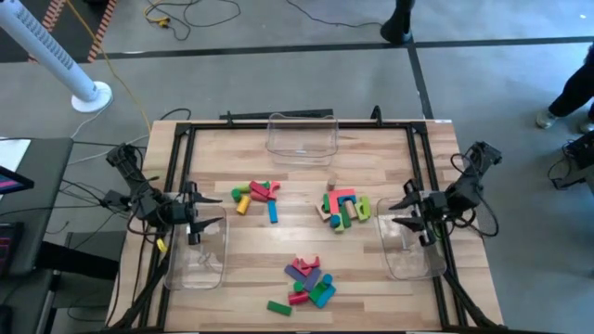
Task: Sort blocks by size
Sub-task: Put the blue arc block into the left transparent bin
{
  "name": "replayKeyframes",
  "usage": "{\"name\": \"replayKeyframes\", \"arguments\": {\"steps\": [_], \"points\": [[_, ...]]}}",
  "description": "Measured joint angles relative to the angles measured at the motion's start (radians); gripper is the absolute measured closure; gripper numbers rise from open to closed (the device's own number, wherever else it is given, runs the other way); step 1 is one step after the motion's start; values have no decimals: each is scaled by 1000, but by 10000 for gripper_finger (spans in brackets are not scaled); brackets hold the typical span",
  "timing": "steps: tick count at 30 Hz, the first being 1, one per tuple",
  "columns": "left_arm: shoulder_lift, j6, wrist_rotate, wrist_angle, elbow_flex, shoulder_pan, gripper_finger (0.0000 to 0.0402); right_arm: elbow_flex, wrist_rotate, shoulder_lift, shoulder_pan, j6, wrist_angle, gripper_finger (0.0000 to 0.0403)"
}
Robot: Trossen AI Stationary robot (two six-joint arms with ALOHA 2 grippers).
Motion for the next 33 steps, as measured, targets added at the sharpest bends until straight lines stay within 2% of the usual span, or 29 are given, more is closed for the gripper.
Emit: {"name": "replayKeyframes", "arguments": {"steps": [3, 6, 10, 13, 20, 23, 27, 33], "points": [[0, 52, -17, 37, 0, 0, 187, 0, 0, 13, -22, -155, 152, 223], [0, 66, -19, 43, 0, 1, 187, 0, -1, 27, -62, -228, 259, 223], [0, 55, -19, 58, 0, 4, 187, 0, -20, 72, -128, -236, 329, 223], [0, 33, -19, 62, 0, 4, 187, 10, -92, 125, -181, -234, 388, 223], [0, 36, -21, 63, 16, 5, 187, 169, -209, 346, -296, -228, 384, 223], [0, 45, -21, 65, 22, 5, 187, 274, -216, 467, -344, -228, 311, 223], [0, 53, -21, 65, 24, 5, 187, 432, -211, 629, -414, -195, 106, 223], [0, -27, -22, 65, 26, 5, 187, 631, -189, 832, -542, 8, -302, 223]]}}
